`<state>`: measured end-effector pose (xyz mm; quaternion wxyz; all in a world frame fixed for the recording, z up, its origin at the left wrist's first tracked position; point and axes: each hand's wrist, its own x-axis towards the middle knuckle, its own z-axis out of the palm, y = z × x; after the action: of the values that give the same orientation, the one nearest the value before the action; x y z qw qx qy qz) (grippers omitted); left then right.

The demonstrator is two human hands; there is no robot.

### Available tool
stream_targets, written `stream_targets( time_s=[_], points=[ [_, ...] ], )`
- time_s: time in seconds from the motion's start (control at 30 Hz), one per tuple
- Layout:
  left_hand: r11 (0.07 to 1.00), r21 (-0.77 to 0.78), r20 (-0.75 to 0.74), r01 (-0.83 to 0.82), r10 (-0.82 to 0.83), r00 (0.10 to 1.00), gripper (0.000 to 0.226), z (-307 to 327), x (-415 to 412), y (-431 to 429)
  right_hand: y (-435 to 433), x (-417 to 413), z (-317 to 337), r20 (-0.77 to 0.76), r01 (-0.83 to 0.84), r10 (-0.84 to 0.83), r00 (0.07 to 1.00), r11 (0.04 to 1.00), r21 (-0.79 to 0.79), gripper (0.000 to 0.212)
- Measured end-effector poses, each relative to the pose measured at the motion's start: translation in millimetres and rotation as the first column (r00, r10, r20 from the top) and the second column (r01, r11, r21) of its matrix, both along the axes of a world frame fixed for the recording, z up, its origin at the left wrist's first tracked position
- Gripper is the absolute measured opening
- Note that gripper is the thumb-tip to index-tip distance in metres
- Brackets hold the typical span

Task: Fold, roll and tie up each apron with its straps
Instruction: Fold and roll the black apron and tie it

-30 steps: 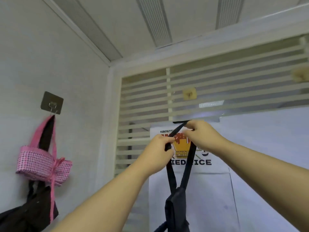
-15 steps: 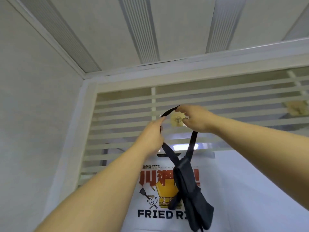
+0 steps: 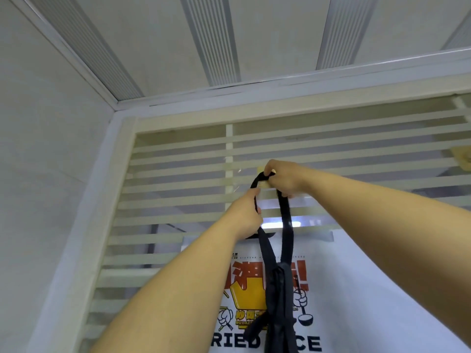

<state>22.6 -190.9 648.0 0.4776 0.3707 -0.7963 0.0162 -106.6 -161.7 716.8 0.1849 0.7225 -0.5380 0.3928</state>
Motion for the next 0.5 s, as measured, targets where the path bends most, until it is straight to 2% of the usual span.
stream_targets(
  time_s=[0.13, 0.27, 0.4, 0.5],
  points=[
    [0.997, -0.053, 0.072, -0.057, 0.061, 0.996, 0.068, -22, -1, -1, 6, -4, -15, -0.062, 0.027, -0.029, 0.998, 0.999, -0.044, 0.038],
    [0.985, -0.148, 0.062, -0.083, 0.093, 0.994, 0.062, -49, 1, 4, 20, -5, -41, -0.126, 0.017, -0.03, 0.992, 0.995, -0.098, 0.052],
    [0.981, -0.18, 0.019, -0.077, 0.081, 0.996, 0.051, -91, 5, 24, 44, 0, -82, -0.209, 0.018, -0.042, 0.977, 0.993, -0.115, 0.041],
    [0.995, -0.105, -0.054, 0.004, -0.009, 0.999, 0.04, -139, 6, 48, 61, 1, -135, -0.226, -0.004, -0.01, 0.974, 0.998, -0.064, 0.025]
  ],
)
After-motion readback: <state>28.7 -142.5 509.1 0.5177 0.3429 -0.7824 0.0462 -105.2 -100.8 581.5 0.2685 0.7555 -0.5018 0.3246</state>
